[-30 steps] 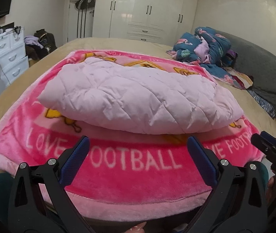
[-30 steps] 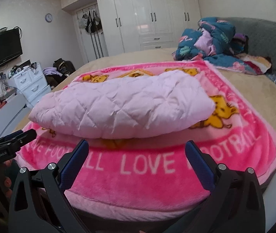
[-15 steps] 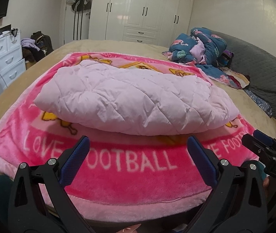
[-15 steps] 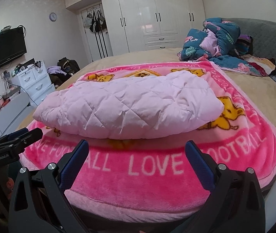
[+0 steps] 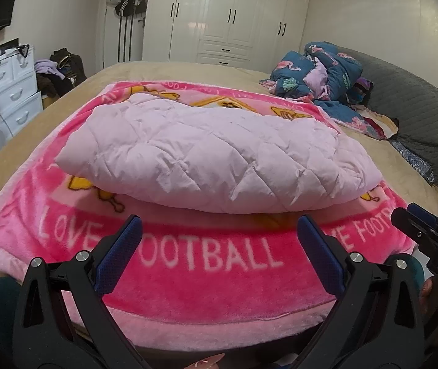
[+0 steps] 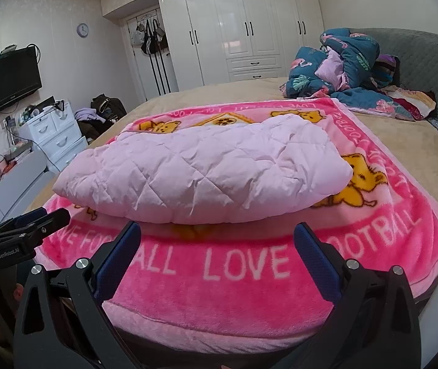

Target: Fold large clothes

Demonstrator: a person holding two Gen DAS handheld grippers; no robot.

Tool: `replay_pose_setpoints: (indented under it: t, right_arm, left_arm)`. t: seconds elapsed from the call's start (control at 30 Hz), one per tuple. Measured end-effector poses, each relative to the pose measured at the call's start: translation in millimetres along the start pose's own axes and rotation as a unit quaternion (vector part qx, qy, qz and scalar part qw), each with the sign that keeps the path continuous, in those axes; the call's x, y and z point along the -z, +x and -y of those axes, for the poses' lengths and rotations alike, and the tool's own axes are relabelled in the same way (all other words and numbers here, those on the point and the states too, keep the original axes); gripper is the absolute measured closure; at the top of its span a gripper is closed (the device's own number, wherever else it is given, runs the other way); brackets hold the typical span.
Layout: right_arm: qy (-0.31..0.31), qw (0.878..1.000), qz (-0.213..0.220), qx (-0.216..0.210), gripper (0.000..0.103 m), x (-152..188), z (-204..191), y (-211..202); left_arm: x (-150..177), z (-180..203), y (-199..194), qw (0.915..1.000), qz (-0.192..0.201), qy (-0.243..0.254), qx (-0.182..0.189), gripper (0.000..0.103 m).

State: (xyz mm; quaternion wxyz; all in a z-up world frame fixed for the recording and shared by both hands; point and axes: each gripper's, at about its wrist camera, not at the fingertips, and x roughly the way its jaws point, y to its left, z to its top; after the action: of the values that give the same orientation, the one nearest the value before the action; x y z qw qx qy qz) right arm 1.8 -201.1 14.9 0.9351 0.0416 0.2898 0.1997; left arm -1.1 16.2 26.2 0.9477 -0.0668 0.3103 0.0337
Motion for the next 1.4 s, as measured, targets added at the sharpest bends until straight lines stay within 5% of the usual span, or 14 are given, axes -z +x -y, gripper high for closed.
replay_pose_setpoints:
  t: [1.4]
  right_arm:
    - [-0.002, 1.000, -0.004, -0.002, 0.004, -0.1, -3.1, 0.2]
  left_arm:
    - [-3.1, -7.1, 0.0, 0.9999, -0.007, -0.009, -0.012, 0.009]
